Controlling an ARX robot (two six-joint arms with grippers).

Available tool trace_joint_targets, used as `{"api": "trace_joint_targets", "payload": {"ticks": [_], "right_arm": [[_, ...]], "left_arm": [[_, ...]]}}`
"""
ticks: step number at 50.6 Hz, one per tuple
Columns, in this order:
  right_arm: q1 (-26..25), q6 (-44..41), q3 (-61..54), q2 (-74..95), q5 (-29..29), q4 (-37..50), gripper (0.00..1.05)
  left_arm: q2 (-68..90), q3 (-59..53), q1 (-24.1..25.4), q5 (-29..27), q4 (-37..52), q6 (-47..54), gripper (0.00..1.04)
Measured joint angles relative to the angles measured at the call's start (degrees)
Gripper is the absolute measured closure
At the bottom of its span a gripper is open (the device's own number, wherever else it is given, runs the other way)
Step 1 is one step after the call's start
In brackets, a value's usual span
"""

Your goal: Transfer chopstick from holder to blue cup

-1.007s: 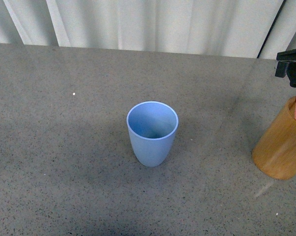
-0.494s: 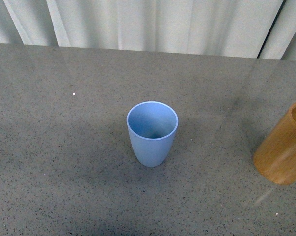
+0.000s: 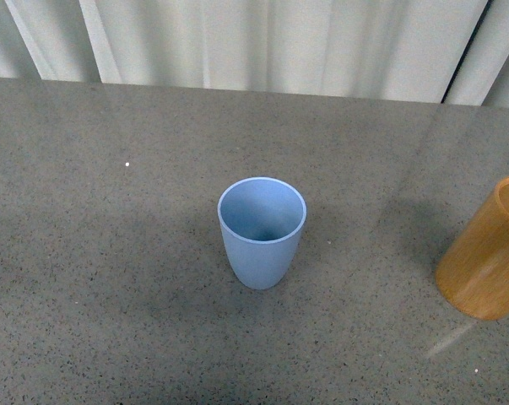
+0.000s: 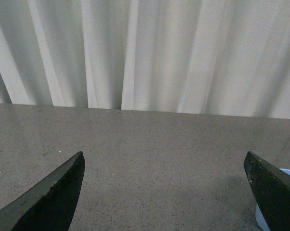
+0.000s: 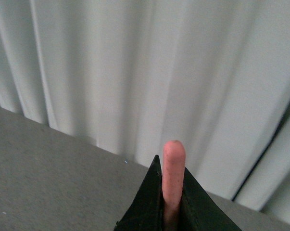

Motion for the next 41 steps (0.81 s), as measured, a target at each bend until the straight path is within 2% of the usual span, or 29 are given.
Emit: {"api": "trace_joint_targets", "payload": {"ticks": [10, 18, 26, 41], "right_arm": [[9.9, 1.9, 3.8, 2.1, 2.6, -0.4, 1.03], [16.1, 3.6, 4.3, 10.3, 4.5, 4.3, 1.03], [18.6, 5.1, 6.2, 20.6, 5.0, 9.8, 1.03], [20.9, 6.7, 10.0, 26.3, 3.1, 11.7, 1.03]], "left_arm": [[0.0, 0.0, 0.0, 0.0, 0.0, 0.0, 0.07], [0.0, 0.0, 0.0, 0.0, 0.0, 0.0, 0.07], [0.0, 0.0, 0.0, 0.0, 0.0, 0.0, 0.07], [0.0, 0.0, 0.0, 0.0, 0.0, 0.0, 0.07]]}}
